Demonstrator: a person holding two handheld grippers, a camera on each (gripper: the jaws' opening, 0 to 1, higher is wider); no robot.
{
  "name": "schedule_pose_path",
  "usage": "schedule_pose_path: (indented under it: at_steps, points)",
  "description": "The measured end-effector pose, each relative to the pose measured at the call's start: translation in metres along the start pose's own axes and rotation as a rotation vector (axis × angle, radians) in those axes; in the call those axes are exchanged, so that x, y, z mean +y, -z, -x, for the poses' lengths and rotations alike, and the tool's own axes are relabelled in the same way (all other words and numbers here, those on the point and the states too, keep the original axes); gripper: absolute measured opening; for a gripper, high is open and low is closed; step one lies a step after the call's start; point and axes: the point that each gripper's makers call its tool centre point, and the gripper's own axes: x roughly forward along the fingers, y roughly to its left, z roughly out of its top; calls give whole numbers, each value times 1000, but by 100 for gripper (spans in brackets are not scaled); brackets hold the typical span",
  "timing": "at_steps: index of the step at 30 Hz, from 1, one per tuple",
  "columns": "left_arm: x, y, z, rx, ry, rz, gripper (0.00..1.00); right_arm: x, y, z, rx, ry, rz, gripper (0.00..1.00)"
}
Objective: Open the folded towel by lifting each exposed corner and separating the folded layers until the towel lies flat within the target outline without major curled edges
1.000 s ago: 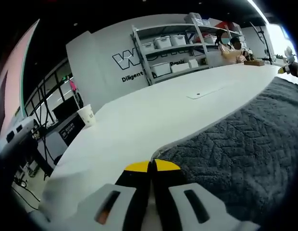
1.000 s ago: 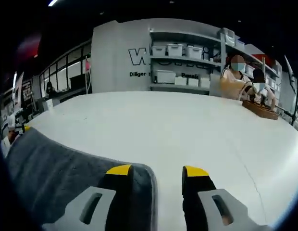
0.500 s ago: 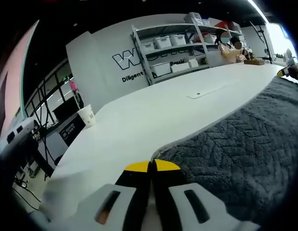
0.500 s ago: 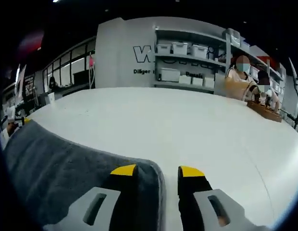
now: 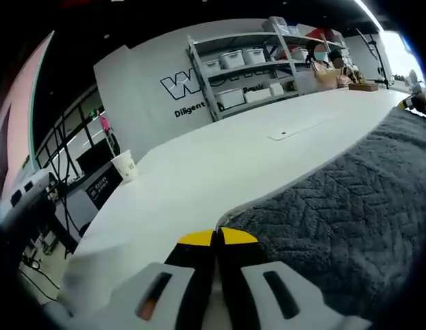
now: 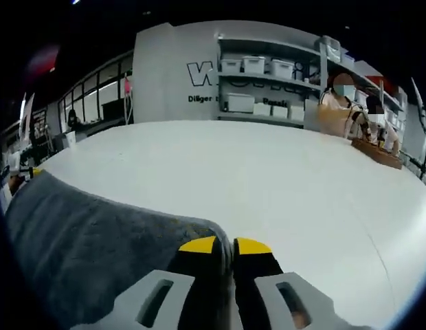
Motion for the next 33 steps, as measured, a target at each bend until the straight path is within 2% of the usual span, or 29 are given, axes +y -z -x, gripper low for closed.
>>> schedule_pose_path:
  at_steps: [2, 8, 13, 22, 29, 33]
  points:
    - [0, 0, 0, 1, -1, -4, 1, 1, 0, 1, 1, 2, 34, 0]
    - [-1, 0, 0, 0, -2, -11, 1, 0, 0, 0, -2, 22, 56, 0]
    - [0, 0, -1, 1, -2, -25, 1, -1, 0, 0, 16, 57, 122, 0]
    - [-2, -2, -2, 8, -12, -93, 1, -9, 0, 0, 13, 93, 144, 0]
    - [-2, -2, -1, 10, -18, -116, 1, -12, -1, 0, 9, 113, 167, 0]
    - [-4, -3, 1, 17, -35, -176, 1, -11, -2, 4, 2, 123, 173, 0]
